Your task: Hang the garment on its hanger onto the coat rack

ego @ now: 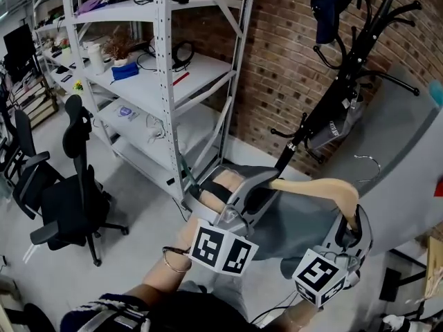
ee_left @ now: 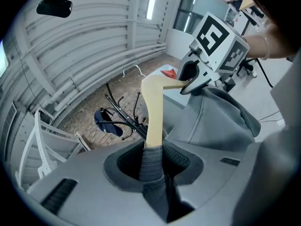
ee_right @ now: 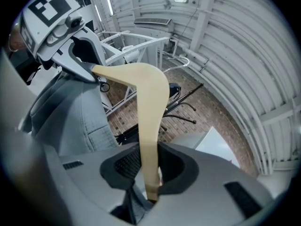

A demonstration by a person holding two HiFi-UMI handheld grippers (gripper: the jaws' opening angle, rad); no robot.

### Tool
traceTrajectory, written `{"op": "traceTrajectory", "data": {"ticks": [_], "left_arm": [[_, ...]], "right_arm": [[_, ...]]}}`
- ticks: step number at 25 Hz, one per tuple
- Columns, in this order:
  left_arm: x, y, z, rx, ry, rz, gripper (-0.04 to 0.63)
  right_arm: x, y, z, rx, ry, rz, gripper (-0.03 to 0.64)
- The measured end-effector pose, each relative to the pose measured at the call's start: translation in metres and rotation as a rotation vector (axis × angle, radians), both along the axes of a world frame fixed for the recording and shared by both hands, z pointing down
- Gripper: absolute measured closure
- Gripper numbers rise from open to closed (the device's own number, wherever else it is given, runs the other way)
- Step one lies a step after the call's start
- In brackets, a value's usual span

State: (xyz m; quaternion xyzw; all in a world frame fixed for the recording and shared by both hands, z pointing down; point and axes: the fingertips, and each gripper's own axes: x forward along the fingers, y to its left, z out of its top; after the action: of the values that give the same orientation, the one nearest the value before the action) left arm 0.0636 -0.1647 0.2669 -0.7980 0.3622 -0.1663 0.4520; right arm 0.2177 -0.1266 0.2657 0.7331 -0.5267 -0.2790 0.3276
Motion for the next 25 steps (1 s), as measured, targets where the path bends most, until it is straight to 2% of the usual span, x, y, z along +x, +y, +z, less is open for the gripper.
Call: {"op": "traceTrajectory", "data": {"ticks": [13,25], "left_arm": [[0.07,-0.123,-0.012,-0.006,0.025,-0.095,0.489],[0.094,-0.207,-0.005,-0.031,0.009,-0.172,0.489]], "right_arm": [[0.073,-0.136,-0.017,0.007,0.017,-0.112,0.523],[0.098,-0.231,-0.006,-0.031,-0.013,-0.191,0.523]]}}
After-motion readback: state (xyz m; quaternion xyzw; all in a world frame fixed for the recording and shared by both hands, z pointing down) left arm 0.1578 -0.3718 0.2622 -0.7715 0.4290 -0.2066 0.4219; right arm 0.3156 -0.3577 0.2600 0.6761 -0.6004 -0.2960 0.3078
